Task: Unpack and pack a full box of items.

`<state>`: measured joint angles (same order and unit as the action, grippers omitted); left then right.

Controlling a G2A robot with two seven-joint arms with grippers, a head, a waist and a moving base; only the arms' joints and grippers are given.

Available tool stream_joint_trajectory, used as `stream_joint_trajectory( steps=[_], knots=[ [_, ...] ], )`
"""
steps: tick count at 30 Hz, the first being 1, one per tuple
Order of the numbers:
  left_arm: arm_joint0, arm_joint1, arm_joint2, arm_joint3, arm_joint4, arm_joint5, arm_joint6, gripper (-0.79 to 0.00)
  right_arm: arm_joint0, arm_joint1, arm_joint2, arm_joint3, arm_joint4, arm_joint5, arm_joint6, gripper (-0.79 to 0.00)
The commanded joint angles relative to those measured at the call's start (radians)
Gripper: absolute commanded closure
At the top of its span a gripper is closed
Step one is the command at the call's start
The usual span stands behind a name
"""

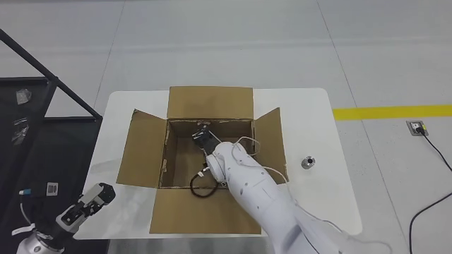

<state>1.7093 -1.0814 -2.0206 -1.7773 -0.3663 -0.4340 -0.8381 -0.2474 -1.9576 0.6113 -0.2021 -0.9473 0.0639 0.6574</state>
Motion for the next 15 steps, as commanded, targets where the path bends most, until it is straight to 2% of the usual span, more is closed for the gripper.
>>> stream_joint_trajectory(
  steps=[1, 11, 12, 13, 14, 15],
  knots=[
    [0.001, 0.0, 0.0, 0.0, 0.0, 0.0, 0.001, -0.785, -0.009, -0.002, -0.008, -0.006, -0.023, 0.013, -0.017, -0.348],
    [-0.002, 0.003, 0.017, -0.006, 0.015, 0.003, 0.001, -0.785, -0.024, -0.007, -0.02, -0.003, -0.072, 0.018, -0.033, -0.329],
    [-0.002, 0.004, 0.017, -0.007, 0.016, 0.003, 0.0, -0.785, -0.024, -0.008, -0.019, -0.001, -0.074, 0.017, -0.03, -0.302],
    [-0.001, 0.004, 0.017, -0.007, 0.016, 0.003, 0.0, -0.785, -0.023, -0.009, -0.019, 0.0, -0.075, 0.016, -0.028, -0.231],
    [-0.001, 0.004, 0.016, -0.006, 0.015, 0.002, 0.0, -0.785, -0.023, -0.009, -0.018, 0.0, -0.076, 0.016, -0.027, -0.074],
    [-0.001, 0.005, 0.015, -0.005, 0.014, 0.001, 0.001, -0.785, -0.022, -0.01, -0.018, 0.001, -0.077, 0.015, -0.027, 0.0]
  ],
)
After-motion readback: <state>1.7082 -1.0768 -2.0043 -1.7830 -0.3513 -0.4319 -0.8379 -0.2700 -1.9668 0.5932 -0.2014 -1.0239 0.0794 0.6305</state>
